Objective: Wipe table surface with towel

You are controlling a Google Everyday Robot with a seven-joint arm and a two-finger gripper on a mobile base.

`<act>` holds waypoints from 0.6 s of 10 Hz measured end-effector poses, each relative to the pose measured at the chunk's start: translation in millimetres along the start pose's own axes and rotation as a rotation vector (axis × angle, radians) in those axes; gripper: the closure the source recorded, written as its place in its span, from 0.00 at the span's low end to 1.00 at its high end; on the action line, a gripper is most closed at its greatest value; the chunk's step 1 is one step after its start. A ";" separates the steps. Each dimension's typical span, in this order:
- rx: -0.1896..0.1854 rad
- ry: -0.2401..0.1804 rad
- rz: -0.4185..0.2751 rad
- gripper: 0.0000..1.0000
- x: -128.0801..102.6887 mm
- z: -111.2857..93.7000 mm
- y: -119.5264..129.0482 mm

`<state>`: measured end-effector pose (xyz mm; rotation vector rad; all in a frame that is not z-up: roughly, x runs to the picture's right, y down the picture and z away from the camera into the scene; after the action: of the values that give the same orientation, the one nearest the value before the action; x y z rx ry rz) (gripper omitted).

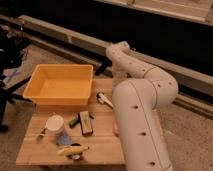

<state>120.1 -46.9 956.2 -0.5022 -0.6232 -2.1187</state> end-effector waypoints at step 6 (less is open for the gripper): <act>-0.046 -0.134 0.100 1.00 -47.7 65.5 41.9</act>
<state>189.6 -0.1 992.5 -0.6917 -0.6134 -2.0206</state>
